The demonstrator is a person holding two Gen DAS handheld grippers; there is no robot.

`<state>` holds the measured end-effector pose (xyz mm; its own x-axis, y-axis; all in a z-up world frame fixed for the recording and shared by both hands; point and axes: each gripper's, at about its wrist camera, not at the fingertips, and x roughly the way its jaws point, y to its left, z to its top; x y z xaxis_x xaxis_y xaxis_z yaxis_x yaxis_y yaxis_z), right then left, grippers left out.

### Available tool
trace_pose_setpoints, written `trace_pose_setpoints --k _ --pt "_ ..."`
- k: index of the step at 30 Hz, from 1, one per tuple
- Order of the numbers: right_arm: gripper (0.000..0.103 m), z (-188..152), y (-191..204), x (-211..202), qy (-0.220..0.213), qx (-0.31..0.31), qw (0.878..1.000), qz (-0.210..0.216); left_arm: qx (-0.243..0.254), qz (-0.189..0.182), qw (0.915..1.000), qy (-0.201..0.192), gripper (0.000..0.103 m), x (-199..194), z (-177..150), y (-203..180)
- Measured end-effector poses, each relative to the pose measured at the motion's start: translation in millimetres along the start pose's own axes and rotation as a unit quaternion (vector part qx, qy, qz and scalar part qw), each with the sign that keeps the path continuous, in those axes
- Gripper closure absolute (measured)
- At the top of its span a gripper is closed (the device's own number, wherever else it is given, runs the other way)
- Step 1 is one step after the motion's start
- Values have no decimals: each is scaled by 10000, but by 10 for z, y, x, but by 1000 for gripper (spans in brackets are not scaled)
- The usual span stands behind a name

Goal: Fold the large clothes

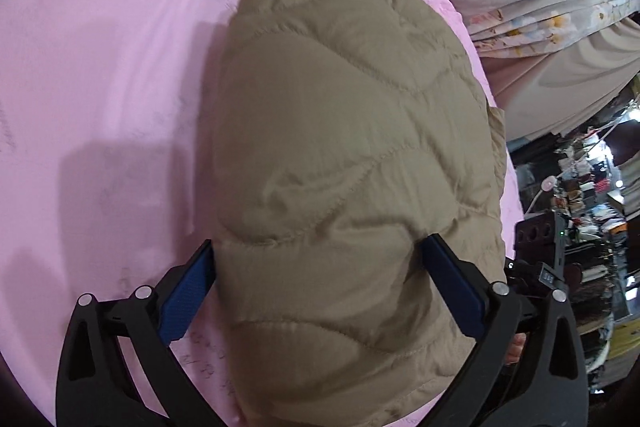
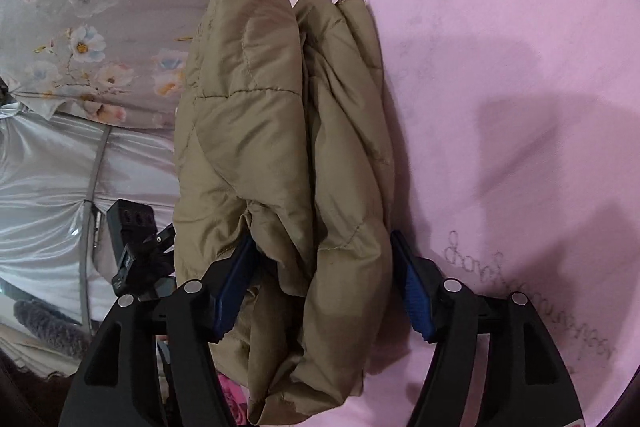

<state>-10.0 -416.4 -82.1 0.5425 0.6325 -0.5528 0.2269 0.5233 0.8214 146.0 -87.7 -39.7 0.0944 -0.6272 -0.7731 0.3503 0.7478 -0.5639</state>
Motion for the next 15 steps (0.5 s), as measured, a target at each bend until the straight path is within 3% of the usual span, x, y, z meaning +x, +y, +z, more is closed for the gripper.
trace_pose_setpoints --k 6,9,11,13,15 --pt "34 7 94 179 -96 -150 9997 184 -52 -234 9997 -84 5 110 33 26" --pt "36 29 173 316 -129 -269 9987 418 200 -164 9994 -247 5 105 16 -41" --pt "47 33 195 375 -199 -310 9978 551 479 44 9975 -516 8 46 5 -145" --pt "65 53 295 383 -379 -450 9965 599 767 267 9937 -776 17 -45 34 -209" --pt "72 87 467 357 -591 -746 9941 511 974 345 9900 -961 25 -137 114 -240"
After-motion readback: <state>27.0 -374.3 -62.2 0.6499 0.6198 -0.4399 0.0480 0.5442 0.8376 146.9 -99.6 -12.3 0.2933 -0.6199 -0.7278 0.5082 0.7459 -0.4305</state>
